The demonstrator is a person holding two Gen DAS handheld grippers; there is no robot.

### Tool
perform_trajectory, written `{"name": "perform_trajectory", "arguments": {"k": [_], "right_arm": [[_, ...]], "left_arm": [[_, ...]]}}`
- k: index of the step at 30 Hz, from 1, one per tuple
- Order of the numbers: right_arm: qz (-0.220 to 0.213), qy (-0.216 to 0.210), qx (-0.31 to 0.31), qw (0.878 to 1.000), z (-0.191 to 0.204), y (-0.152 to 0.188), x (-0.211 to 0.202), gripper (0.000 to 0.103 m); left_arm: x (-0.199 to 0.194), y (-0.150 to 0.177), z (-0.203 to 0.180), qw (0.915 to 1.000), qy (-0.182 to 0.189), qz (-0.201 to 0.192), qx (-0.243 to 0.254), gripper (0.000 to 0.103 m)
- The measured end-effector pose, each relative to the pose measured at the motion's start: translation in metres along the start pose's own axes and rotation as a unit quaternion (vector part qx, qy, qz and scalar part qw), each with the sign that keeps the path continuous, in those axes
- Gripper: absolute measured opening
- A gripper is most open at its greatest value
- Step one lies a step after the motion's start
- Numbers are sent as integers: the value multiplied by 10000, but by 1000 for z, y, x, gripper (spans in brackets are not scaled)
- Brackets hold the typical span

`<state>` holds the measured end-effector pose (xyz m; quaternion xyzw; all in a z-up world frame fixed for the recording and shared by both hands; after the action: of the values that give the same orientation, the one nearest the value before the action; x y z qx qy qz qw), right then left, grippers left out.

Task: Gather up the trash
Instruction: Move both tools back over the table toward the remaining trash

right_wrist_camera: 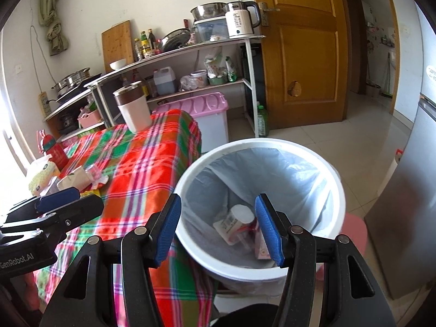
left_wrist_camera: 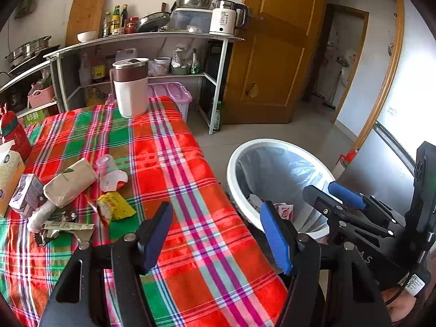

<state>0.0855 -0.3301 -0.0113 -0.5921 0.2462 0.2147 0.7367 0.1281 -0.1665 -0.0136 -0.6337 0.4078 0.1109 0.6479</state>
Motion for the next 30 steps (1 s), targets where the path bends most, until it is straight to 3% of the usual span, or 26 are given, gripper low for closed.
{"name": "perform_trajectory", "arguments": {"k": [16, 30], "right_arm": [[277, -783, -534, 9951, 99, 11, 33, 57], [708, -1442, -943, 9825, 182, 20, 74, 57]], "left_arm": [[-33, 29, 125, 9916, -864, -150, -952, 69], [-50, 51, 211, 9804, -1281, -158, -1489, 72]]}}
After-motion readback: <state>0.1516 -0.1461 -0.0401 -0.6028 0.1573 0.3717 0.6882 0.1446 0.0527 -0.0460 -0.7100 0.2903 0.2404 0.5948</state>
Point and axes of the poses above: each gripper's, at about its wrist camera, not at the fingertips, and x roughly the way its jaws point, z to its left, y to its underside, the point moved 8 cm from there along x, roughly the way its jaws point, and after that the axes turned 2 degrees about -y, right-handed, at the moved point
